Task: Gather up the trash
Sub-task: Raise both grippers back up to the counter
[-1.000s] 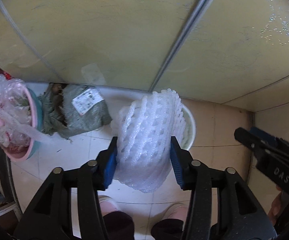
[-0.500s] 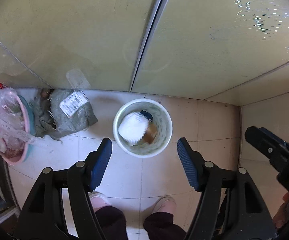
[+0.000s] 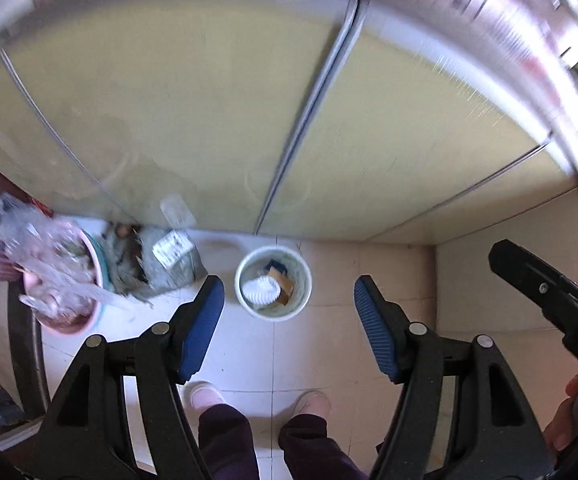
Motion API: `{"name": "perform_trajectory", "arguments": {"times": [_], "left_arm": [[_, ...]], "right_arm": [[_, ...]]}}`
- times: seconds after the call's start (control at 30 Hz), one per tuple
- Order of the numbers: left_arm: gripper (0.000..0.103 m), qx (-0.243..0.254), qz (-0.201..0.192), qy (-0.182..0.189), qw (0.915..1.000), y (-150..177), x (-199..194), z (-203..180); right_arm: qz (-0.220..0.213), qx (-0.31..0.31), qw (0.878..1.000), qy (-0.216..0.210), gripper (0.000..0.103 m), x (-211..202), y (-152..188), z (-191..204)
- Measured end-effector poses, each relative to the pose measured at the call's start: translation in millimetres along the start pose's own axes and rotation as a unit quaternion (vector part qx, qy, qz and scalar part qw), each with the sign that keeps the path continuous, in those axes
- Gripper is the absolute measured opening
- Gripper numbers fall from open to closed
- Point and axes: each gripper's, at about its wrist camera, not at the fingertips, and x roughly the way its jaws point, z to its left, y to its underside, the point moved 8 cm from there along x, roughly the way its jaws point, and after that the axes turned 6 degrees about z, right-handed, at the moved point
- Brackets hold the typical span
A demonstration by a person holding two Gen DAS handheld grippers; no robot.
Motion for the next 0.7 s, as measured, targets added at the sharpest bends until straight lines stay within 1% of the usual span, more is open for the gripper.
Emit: {"name": "perform_trajectory", "arguments": {"times": [0.07, 0.1, 0.17, 0.23, 0.33, 0.37, 0.4, 0.47, 0.53, 0.57, 0.63, 0.7], "left_arm": [[0.066, 0.007, -0.026, 0.002, 0.9996, -11.1, -46.7, -3.5], [0.066, 0.011, -0.035, 0.002, 0.9993, -15.0, -63.2, -3.2], [0.066, 0.027, -0.063, -0.001, 0.9976, -26.3, -106.9, -6.8], [0.066, 0.045, -0.093, -0.006, 0.9946, -35.4, -147.1, -9.2], [0.066, 0.071, -0.141, -0.005, 0.9874, -47.8, -212.0, -13.9], [0.067, 0.080, -0.155, -0.004, 0.9846, -50.2, -231.0, -15.5], [0.067, 0.086, -0.166, -0.003, 0.9823, -52.9, -244.4, -15.0], [0.067, 0.100, -0.192, -0.004, 0.9762, -58.1, -277.8, -15.2], [0.067, 0.108, -0.211, 0.000, 0.9714, -64.1, -299.9, -12.0], [0.069, 0.112, -0.223, 0.000, 0.9683, -66.8, -311.2, -14.8], [0.072, 0.118, -0.247, -0.001, 0.9619, -70.4, -330.8, -16.6], [0.073, 0.123, -0.260, 0.001, 0.9577, -74.3, -341.5, -17.4]], "right_arm": [[-0.022, 0.001, 1.000, 0.000, 0.050, -33.9, -9.0, 10.2], [-0.035, 0.003, 0.999, 0.000, 0.050, -54.0, -13.7, 15.8], [-0.060, 0.007, 0.998, 0.000, 0.050, -88.9, -20.7, 26.7], [-0.091, 0.009, 0.996, 0.005, 0.050, -126.9, -27.3, 39.2], [-0.135, 0.010, 0.991, 0.019, 0.050, -177.6, -35.7, 52.7], [-0.144, 0.011, 0.989, 0.022, 0.052, -187.1, -39.8, 55.0], [-0.160, 0.012, 0.987, 0.026, 0.054, -202.0, -42.1, 59.4], [-0.189, 0.015, 0.981, 0.032, 0.056, -225.7, -47.6, 70.5], [-0.220, 0.015, 0.975, 0.042, 0.056, -248.5, -54.1, 78.5], [-0.236, 0.015, 0.971, 0.048, 0.057, -260.2, -56.8, 80.6], [-0.269, 0.015, 0.961, 0.064, 0.062, -283.1, -61.7, 84.8], [-0.286, 0.017, 0.955, 0.071, 0.070, -294.2, -66.7, 85.9]]}}
